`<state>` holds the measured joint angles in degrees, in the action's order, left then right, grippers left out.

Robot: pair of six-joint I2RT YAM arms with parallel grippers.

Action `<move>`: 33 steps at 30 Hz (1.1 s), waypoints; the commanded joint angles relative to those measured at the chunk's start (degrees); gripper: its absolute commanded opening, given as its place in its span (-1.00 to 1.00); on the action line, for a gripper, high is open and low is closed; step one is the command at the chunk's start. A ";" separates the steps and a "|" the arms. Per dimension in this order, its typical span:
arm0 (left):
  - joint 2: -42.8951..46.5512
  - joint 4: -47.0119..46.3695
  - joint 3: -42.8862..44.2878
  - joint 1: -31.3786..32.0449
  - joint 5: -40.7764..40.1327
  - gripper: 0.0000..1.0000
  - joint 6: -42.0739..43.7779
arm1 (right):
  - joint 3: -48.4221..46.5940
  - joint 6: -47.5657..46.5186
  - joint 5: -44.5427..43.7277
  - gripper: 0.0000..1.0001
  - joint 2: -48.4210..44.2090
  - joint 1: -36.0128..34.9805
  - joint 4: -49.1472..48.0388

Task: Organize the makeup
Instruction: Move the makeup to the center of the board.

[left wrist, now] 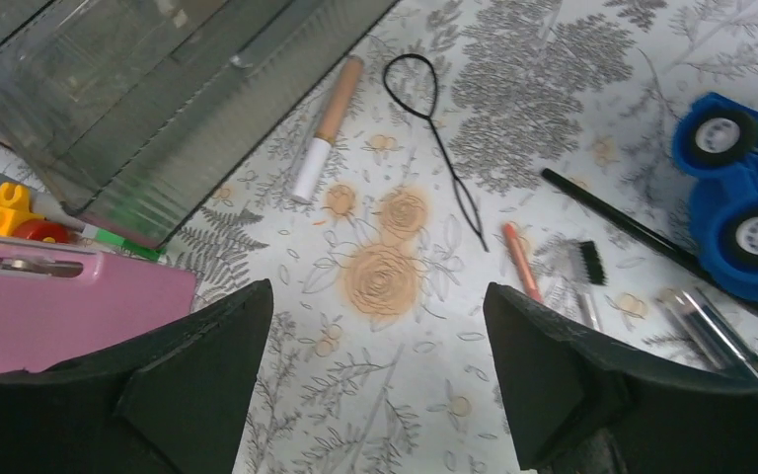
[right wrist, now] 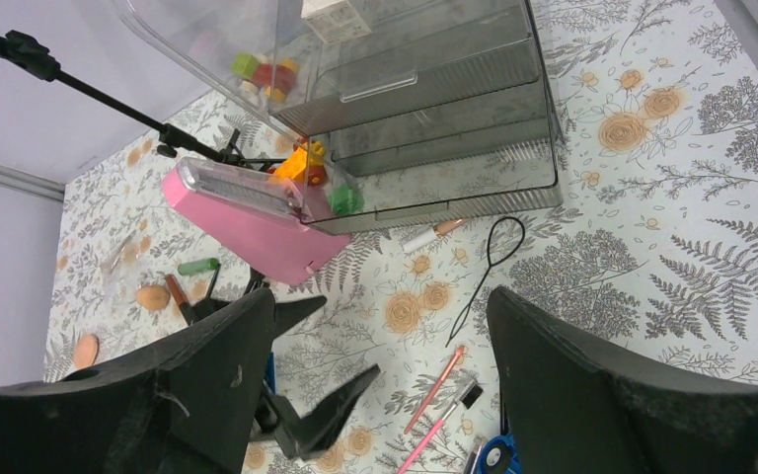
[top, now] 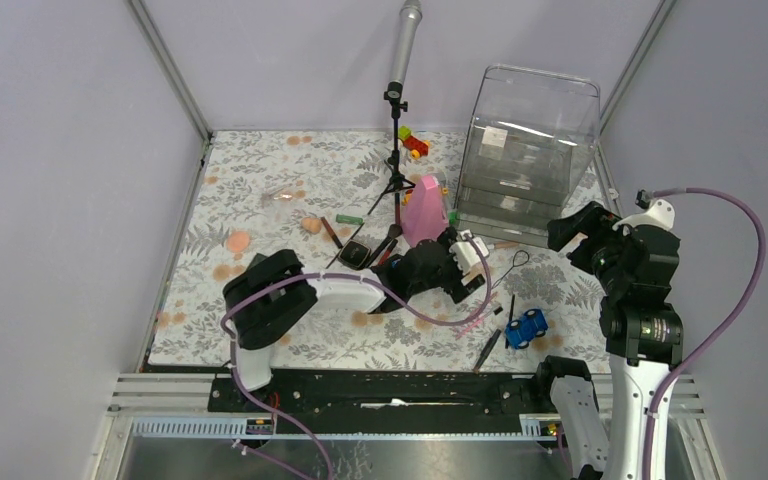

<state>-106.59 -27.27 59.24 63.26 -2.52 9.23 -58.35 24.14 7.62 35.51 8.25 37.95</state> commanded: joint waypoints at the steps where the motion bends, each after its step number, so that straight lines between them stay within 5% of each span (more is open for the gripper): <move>1: -3.10 -9.40 0.85 -3.73 9.72 0.74 -5.94 | -1.88 -1.39 0.64 0.71 -0.28 -0.34 0.36; 19: -15.13 -22.98 1.35 -8.92 6.00 0.84 -15.98 | -1.45 -0.96 1.43 0.72 -0.01 -0.38 -0.45; 33: -23.18 -15.60 11.10 -11.01 11.93 0.85 -14.58 | -2.65 -1.67 1.82 0.73 -0.26 -0.34 -0.47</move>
<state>-127.81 -43.72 67.53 52.86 6.57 -5.23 -58.39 23.70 8.25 35.46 8.25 38.28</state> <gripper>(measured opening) 0.920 0.863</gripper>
